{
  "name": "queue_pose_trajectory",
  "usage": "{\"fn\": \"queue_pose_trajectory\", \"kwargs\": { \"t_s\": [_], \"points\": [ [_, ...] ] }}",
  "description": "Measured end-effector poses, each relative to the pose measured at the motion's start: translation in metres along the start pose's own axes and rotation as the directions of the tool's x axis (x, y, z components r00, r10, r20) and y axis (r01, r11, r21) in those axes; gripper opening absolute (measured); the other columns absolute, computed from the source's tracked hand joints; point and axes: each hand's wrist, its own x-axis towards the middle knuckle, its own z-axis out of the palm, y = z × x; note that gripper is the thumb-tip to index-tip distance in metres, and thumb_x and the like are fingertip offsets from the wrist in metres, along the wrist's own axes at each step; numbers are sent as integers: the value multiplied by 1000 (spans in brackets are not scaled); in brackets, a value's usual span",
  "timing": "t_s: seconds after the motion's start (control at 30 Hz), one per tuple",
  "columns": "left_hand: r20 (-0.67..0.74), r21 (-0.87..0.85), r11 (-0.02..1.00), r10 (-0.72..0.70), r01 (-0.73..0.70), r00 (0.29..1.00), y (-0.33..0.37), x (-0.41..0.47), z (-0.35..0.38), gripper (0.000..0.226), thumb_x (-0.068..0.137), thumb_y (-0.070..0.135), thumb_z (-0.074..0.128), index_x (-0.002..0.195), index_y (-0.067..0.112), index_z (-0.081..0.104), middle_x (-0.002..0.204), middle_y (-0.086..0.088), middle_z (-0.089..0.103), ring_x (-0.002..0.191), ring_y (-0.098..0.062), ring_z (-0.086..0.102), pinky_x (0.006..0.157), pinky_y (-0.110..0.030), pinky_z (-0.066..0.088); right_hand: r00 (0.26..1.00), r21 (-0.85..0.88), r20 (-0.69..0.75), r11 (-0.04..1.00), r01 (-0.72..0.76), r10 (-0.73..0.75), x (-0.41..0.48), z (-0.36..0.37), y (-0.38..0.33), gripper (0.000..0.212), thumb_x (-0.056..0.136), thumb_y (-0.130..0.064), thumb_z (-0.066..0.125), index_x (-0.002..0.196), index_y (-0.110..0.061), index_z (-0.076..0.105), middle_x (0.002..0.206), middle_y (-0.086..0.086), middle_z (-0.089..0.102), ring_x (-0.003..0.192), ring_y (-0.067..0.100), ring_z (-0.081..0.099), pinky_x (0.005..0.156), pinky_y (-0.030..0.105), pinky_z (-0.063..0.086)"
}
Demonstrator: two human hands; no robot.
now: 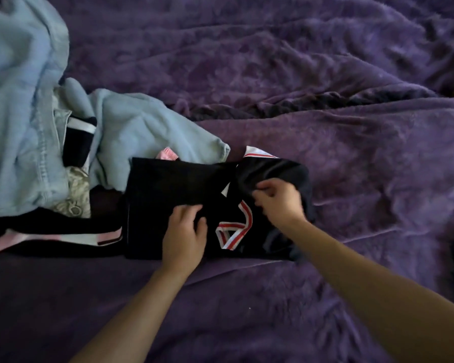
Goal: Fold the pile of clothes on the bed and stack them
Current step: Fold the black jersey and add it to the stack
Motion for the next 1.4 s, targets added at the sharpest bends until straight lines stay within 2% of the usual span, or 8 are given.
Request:
{"fn": "queue_pose_trajectory", "kwargs": {
  "t_s": [0.1, 0.2, 0.37, 0.63, 0.9, 1.0, 1.2, 1.4],
  "points": [
    [27, 124, 960, 248, -249, 969, 16, 8, 21, 41, 90, 24, 60, 131, 18, 57, 138, -14, 46, 122, -31, 47, 93, -42, 46, 956, -249, -288, 968, -15, -60, 10, -38, 33, 46, 76, -39, 72, 117, -25, 57, 113, 2, 61, 107, 26, 58, 87, 41, 49],
    [384, 345, 865, 225, -364, 896, 14, 13, 52, 52, 93, 32, 51, 143, 31, 37, 157, -9, 18, 141, -30, 22, 106, -44, 33, 967, -213, -194, 955, -208, 167, 18, -47, 61, 73, 70, -46, 79, 129, -17, 47, 124, 10, 56, 115, 32, 54, 93, 41, 46],
    [545, 432, 788, 158, -438, 823, -6, 13, 69, 56, 95, 30, 44, 147, 34, 24, 160, -3, 4, 146, -28, 4, 111, -44, 21, 978, -99, -139, 980, -172, 157, 15, -47, 80, 39, 73, -23, 81, 103, -5, 63, 94, 9, 66, 95, 31, 65, 74, 32, 46],
    [81, 48, 998, 25, -29, 996, -32, 6, -30, 30, 91, 13, 56, 120, 10, 62, 120, -6, 55, 110, -25, 55, 94, -38, 46, 969, -237, -189, 965, 110, -157, -57, -13, -43, 47, 75, -37, 76, 104, -14, 47, 92, 10, 64, 91, 36, 62, 72, 37, 45],
    [-173, -31, 990, -141, 138, 975, -106, -1, -126, 23, 88, -5, 53, 106, 1, 66, 105, -17, 59, 85, -29, 62, 73, -33, 48, 916, -252, 384, 941, 227, -118, -77, 164, -109, 61, 83, -27, 68, 134, -16, 38, 118, 14, 61, 108, 34, 59, 90, 38, 48],
    [-197, -25, 989, -149, 147, 969, -117, 11, -135, 22, 88, -3, 54, 107, 0, 65, 104, -17, 59, 92, -31, 61, 78, -41, 51, 868, -166, 491, 970, 180, -77, -77, 178, -95, 54, 85, -24, 68, 135, -16, 48, 115, 8, 65, 103, 24, 62, 91, 37, 51],
    [-62, 155, 971, 193, -182, 979, -78, 69, -112, 42, 90, 26, 62, 126, 5, 55, 123, -17, 53, 115, -34, 50, 96, -45, 44, 887, -424, -104, 827, 370, -450, -22, 97, -71, 45, 80, -23, 67, 124, -18, 56, 119, 5, 57, 111, 28, 52, 83, 38, 47],
    [256, 285, 946, 79, -153, 963, -76, 129, -79, 86, 75, 60, 67, 142, 21, 29, 131, -12, 49, 120, -33, 45, 99, -43, 38, 982, -193, 190, 980, 43, -5, 53, 89, -90, 104, 63, -32, 87, 148, -23, 28, 136, 0, 48, 121, 22, 50, 98, 39, 48]
  ]
}}
